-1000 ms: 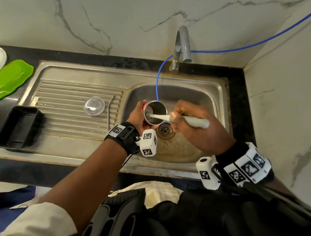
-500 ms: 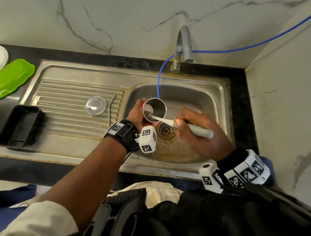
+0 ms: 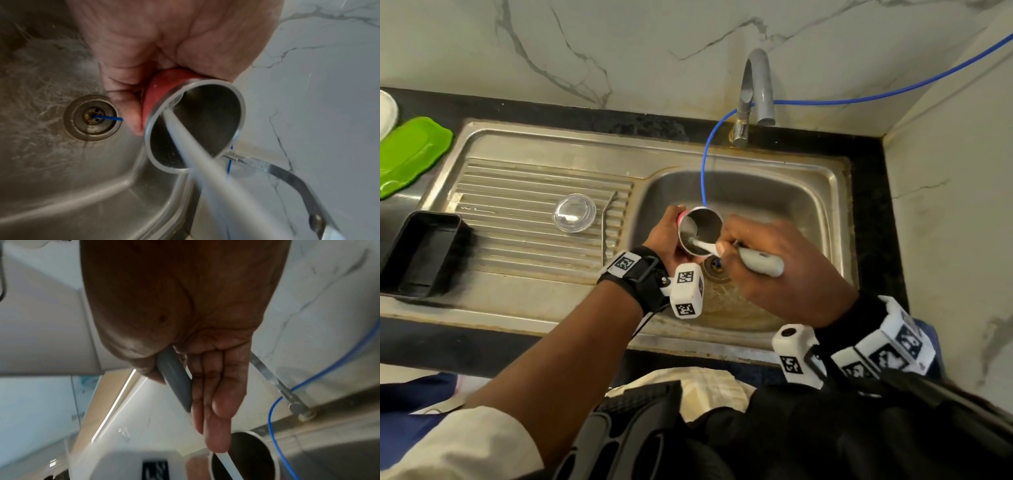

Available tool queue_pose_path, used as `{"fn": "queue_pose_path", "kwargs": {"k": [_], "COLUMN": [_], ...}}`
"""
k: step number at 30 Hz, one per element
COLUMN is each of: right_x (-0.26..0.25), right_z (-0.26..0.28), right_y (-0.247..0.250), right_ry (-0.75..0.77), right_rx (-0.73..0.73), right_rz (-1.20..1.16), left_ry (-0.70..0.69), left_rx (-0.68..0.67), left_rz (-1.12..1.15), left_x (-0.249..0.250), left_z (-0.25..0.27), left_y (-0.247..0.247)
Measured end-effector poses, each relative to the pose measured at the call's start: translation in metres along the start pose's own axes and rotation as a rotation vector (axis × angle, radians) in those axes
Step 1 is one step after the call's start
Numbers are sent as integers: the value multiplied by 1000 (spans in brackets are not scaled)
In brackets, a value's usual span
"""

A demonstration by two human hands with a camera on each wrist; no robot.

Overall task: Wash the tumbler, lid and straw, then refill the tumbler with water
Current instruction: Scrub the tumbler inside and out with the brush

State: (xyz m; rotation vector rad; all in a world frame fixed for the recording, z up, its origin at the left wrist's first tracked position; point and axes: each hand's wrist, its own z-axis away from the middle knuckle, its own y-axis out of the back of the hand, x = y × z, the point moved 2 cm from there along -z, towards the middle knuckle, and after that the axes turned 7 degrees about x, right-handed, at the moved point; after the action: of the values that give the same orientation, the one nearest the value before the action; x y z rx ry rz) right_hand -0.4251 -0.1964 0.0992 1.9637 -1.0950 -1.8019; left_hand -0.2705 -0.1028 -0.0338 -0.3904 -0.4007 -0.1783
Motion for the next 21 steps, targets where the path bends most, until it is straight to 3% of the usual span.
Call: {"fn": "queue_pose_path", "kwargs": {"k": [5, 7, 10, 13, 15, 21], "right_x": [21, 27, 28, 28, 28, 47], "right_z": [1, 12, 26, 33, 38, 66], "right_y": [13, 9, 10, 33, 58, 132], "right_ry": [-93, -95, -168, -335, -339, -343], "right_rx": [172, 109, 54, 196, 292, 559], "right_rz": [-143, -133, -345, -541, -566, -344], "left_ry": [-1, -10, -35, -17, -10, -30], "left_rx": [-28, -32, 26, 49, 44, 2], "left_rz": [54, 95, 52, 41, 73, 74], "left_x": [4, 16, 20, 18, 16, 21], "left_z": [0, 1, -1, -6, -8, -9], "left_y": [1, 2, 6, 10, 10, -5]}}
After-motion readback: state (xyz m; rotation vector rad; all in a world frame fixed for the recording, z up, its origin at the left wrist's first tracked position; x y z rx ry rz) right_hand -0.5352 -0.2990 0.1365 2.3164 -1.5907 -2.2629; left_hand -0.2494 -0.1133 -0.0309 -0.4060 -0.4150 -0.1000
